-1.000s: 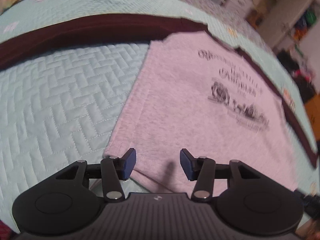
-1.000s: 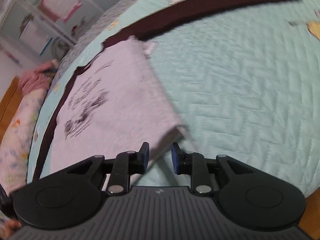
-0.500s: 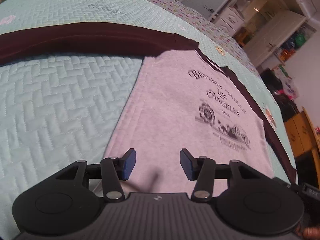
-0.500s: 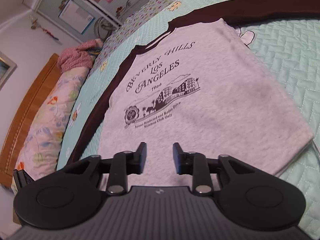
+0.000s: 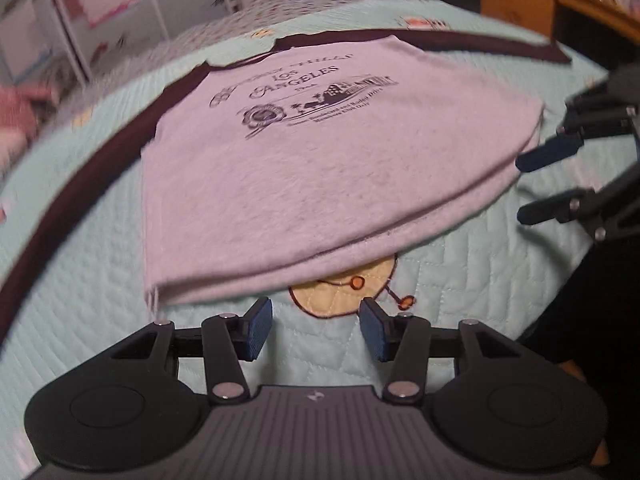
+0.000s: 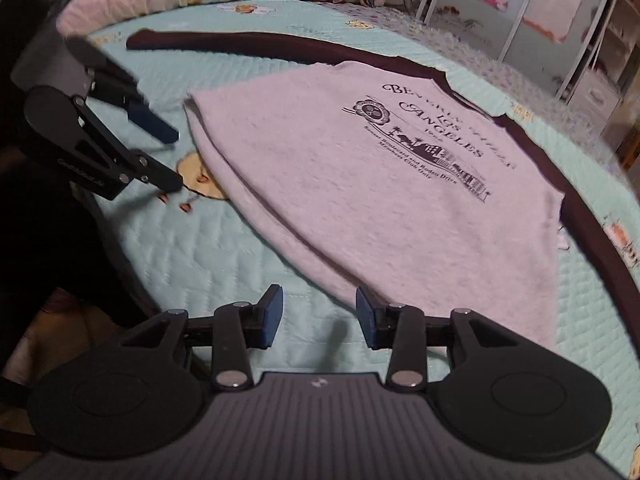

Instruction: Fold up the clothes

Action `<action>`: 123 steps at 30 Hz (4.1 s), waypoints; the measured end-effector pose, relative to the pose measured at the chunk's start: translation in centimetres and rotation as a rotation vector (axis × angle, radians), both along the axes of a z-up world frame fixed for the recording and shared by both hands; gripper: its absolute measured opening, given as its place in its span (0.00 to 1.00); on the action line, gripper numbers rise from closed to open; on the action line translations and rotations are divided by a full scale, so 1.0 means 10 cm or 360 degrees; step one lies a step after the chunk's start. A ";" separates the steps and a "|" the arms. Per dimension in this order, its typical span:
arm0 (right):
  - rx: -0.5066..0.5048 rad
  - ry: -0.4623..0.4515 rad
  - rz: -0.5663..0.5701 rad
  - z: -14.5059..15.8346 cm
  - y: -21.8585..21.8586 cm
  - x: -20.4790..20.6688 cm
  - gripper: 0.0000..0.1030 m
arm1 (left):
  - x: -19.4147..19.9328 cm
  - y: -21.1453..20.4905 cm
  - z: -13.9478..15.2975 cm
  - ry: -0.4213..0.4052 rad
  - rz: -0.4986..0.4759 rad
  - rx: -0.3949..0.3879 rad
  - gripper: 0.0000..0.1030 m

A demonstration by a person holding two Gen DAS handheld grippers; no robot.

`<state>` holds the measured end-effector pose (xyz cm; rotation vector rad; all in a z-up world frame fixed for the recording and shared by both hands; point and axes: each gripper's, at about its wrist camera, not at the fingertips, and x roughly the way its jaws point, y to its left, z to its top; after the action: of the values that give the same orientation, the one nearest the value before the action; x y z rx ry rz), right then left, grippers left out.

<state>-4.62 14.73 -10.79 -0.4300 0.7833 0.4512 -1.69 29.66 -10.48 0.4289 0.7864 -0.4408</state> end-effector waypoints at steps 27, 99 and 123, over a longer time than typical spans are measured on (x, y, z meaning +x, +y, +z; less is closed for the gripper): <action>-0.0194 -0.0211 0.0293 -0.21 0.20 0.12 0.33 | -0.33 -0.52 -0.35 -0.0606 -0.0700 0.0875 0.32; -0.0269 -0.0158 0.0278 -0.11 -0.16 -0.10 0.16 | -0.46 -0.04 -0.32 -0.0590 -0.0937 0.1095 0.23; -0.0253 -0.0025 0.0320 -0.15 -0.14 0.05 0.04 | -0.26 0.09 -0.34 -0.0460 -0.1011 0.1181 0.01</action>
<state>-4.09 13.35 -12.26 -0.6639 0.7668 0.5742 -4.31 30.51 -13.90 1.4257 0.4945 -0.6488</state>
